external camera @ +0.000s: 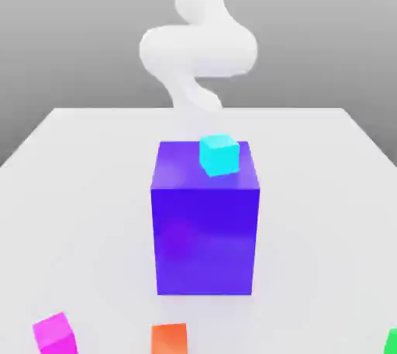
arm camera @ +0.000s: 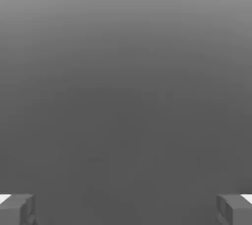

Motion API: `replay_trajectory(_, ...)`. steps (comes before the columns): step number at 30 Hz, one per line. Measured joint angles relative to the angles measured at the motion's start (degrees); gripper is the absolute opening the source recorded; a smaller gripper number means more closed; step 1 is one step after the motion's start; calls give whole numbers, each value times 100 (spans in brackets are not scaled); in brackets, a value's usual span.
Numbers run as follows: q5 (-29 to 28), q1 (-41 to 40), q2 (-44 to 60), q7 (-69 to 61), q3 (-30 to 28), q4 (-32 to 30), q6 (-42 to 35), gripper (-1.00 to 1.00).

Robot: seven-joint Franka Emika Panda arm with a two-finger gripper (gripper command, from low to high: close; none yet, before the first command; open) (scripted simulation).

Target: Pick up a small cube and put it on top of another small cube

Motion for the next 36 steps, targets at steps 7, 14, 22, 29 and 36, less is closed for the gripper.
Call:
replay_trajectory(7,-46,-437,1490,714,-81,14,448,0)
replay_trajectory(14,-63,-795,2943,1394,-242,27,890,0)
replay_trajectory(22,98,-1216,4607,2043,-460,42,1393,0)
replay_trajectory(29,466,-1471,6072,2419,-614,72,1856,0)
replay_trajectory(36,662,-1623,7034,2338,-470,255,2538,-100)
